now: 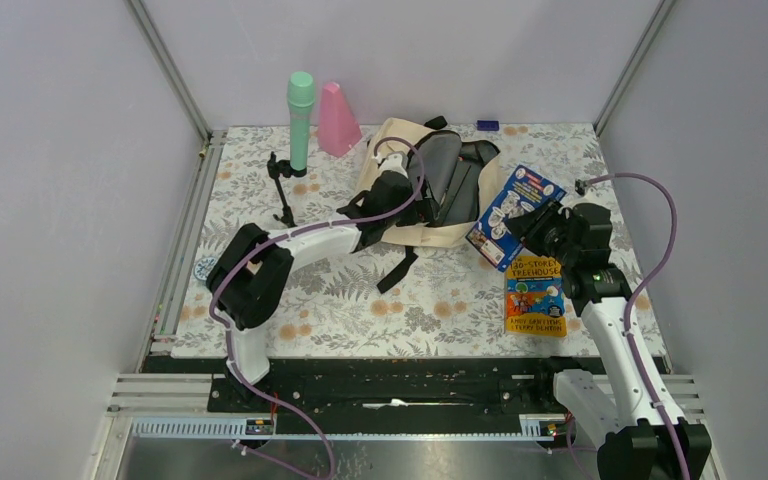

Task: Pack the student bag
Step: Place the book in the student bag.

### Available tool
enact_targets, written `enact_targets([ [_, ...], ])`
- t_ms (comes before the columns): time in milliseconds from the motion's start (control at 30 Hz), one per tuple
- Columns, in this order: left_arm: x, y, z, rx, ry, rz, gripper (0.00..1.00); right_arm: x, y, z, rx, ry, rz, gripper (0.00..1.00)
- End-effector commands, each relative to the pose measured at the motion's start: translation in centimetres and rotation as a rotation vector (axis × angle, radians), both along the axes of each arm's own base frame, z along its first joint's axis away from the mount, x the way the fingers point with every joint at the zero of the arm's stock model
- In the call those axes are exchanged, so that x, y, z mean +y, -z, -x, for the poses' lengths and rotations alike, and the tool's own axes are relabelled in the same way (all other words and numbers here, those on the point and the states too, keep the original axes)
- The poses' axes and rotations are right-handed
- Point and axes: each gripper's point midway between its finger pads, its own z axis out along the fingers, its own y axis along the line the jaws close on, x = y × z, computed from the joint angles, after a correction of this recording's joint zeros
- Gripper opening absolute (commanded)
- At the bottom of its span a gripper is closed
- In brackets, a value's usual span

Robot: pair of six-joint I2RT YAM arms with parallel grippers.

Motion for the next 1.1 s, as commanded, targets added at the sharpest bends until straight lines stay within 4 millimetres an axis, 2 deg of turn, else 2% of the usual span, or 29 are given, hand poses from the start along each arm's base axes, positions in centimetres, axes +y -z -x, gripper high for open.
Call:
enact_targets([
  [0,-1.4,-2.3,-1.8,-0.084,-0.026,0.157,0.75,0.8,-4.1,-0.5,-0.124,-0.059,0.001,0.00],
  [133,-1.9,-1.8,-2.1,-0.075,-0.022,0.169,0.54,1.0,-3.8,-0.4,-0.113,-0.065,-0.013,0.00],
  [167,-1.9,-1.8,-2.1,-0.072,-0.020,0.172,0.44,1.0,-3.8,-0.3,-0.111,-0.068,-0.019,0.00],
  [200,-1.9,-1.9,-2.0,-0.075,-0.018,0.176,0.28,1.1,-3.8,-0.3,-0.109,-0.070,-0.027,0.00],
  [267,-1.3,-2.1,-1.8,-0.091,-0.026,0.179,0.04,1.5,-4.0,-0.1,-0.100,-0.075,-0.062,0.00],
  [300,-0.6,-1.9,-1.5,-0.099,-0.034,0.174,0.00,1.9,-4.2,0.1,-0.098,-0.087,-0.084,0.00],
  [333,-0.1,-2.0,-1.2,-0.115,-0.036,0.175,0.00,2.2,-4.4,0.2,-0.091,-0.094,-0.108,0.00],
  [433,0.7,-4.1,0.1,-0.191,0.007,0.212,0.00,2.9,-4.6,0.3,-0.065,-0.112,-0.168,0.00],
  [600,0.7,-6.8,3.4,-0.216,0.099,0.285,0.00,3.9,-4.3,0.0,-0.049,-0.120,-0.276,0.00],
  [867,1.0,-8.6,7.6,-0.235,0.171,0.304,0.00,2.3,-3.6,0.0,-0.072,0.006,-0.284,0.00],
  [1067,1.1,-10.6,9.4,-0.286,0.210,0.310,0.00,1.8,-3.0,-0.2,-0.088,0.057,-0.314,0.00],
])
